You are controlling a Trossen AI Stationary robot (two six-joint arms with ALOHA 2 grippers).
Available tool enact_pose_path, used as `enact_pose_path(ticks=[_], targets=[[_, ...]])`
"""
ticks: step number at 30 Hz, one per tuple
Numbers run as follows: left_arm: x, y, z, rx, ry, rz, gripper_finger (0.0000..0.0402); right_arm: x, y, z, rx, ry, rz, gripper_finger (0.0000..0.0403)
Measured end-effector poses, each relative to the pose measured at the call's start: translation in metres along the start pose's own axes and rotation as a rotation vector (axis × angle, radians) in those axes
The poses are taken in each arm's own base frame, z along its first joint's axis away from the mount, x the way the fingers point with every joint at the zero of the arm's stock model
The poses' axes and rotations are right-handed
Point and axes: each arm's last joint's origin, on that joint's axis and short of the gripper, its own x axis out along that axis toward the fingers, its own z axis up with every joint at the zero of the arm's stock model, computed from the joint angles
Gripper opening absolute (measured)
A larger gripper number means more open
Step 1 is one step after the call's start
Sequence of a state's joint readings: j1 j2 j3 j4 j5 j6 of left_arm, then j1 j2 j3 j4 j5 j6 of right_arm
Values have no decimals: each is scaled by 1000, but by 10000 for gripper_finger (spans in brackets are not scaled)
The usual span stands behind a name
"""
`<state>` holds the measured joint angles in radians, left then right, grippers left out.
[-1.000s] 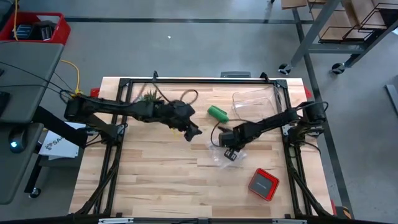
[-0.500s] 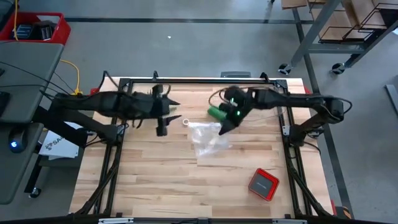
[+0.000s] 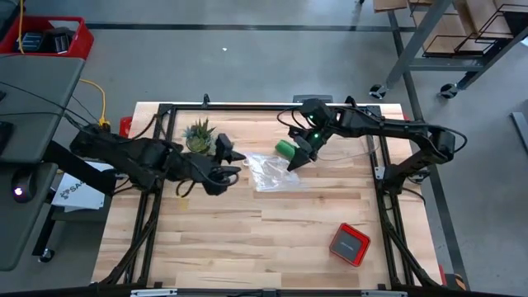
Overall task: Roll bandage
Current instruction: Open the transparent zip bag
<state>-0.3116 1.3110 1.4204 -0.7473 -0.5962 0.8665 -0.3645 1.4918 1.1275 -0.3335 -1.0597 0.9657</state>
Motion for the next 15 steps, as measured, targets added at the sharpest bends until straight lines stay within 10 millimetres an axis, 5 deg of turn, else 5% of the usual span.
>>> enact_pose_path(ticks=[15], targets=[[42, 1, 19, 51, 5, 86, 203, 1, 7, 3, -33, -11, 43, 0]])
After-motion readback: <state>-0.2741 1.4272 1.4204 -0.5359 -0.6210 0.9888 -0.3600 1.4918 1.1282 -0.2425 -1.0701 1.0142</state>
